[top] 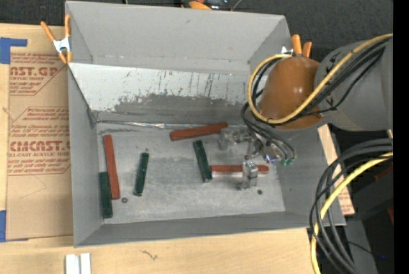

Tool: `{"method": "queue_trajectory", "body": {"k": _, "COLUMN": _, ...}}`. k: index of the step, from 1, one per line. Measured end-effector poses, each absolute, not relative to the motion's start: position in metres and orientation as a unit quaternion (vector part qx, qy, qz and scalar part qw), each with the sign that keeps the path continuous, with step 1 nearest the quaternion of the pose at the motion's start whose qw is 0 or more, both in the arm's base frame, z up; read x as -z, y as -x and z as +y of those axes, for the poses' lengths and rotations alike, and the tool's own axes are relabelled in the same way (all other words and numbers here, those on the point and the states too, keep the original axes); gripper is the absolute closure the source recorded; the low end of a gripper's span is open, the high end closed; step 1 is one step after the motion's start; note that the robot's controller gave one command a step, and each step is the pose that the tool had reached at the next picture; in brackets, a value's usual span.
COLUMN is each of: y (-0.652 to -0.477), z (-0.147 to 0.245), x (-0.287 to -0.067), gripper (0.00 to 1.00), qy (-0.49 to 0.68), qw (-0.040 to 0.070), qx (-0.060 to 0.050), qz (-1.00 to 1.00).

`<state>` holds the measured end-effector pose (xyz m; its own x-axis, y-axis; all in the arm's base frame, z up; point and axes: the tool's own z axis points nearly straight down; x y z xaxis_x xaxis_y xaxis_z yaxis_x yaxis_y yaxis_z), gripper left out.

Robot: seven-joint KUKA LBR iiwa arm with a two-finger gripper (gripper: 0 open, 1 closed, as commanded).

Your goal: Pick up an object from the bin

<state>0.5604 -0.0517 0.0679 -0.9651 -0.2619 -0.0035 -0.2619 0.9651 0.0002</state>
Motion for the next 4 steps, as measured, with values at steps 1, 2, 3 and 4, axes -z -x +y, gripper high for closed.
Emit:
{"method": "queue_trajectory", "body": {"k": 1, "y": -0.559, "z": -0.052, "x": -0.07, "gripper": 1.0, "qy": 0.131, "qw": 0.001, "qx": -0.001, "qz": 0.991}}
{"method": "queue_trajectory", "body": {"k": 2, "y": -0.559, "z": -0.052, "x": -0.07, "gripper": 0.0, "qy": 0.131, "qw": 0.001, "qx": -0.001, "qz": 0.991}}
{"method": "queue_trajectory", "body": {"k": 3, "y": -0.559, "z": -0.053, "x": -0.07, "gripper": 1.0, "qy": 0.131, "qw": 0.001, "qx": -0.001, "qz": 0.991}}
{"method": "queue_trajectory", "body": {"k": 4, "y": -0.589, "z": -0.04, "x": -0.19, "gripper": 1.0, "qy": 0.116, "qw": 0.006, "qx": 0.001, "qz": 0.993}}
